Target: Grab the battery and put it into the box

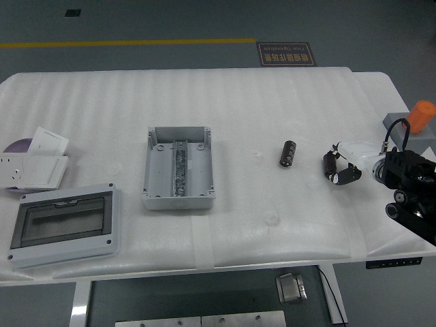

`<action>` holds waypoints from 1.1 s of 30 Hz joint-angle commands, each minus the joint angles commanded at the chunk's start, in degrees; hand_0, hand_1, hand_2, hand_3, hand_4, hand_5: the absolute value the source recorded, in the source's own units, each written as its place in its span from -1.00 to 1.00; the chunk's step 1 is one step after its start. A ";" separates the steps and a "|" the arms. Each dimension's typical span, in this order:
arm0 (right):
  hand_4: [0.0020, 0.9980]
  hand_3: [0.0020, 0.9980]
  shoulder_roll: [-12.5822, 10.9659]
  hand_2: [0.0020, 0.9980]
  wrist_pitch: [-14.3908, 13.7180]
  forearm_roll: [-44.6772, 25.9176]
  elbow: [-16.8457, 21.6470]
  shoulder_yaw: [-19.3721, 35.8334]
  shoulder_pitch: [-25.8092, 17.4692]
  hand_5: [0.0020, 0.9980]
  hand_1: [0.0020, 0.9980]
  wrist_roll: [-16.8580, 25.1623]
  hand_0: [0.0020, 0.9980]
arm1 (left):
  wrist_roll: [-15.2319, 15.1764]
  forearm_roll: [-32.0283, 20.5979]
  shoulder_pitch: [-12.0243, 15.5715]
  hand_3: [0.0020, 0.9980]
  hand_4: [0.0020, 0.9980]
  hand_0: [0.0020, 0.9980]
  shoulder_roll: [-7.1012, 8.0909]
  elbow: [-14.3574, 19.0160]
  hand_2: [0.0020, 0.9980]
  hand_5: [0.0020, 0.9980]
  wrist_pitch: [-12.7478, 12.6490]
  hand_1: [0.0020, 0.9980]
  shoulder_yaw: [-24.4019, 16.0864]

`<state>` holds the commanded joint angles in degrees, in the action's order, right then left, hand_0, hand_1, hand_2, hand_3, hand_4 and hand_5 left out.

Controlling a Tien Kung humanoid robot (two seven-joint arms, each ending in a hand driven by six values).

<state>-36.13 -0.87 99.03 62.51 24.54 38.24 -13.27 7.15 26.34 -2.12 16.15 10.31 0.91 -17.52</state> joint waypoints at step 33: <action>0.10 0.42 16.95 0.33 -11.08 -4.19 20.34 8.44 -1.72 -0.40 -0.03 0.74 -0.28 | 2.78 8.48 0.57 0.16 0.25 0.29 -0.22 0.00 0.06 -0.17 0.36 0.29 -7.49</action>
<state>-19.19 -11.95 94.84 82.85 32.98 36.52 -12.53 9.93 34.81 -1.55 15.93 10.31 1.26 -25.01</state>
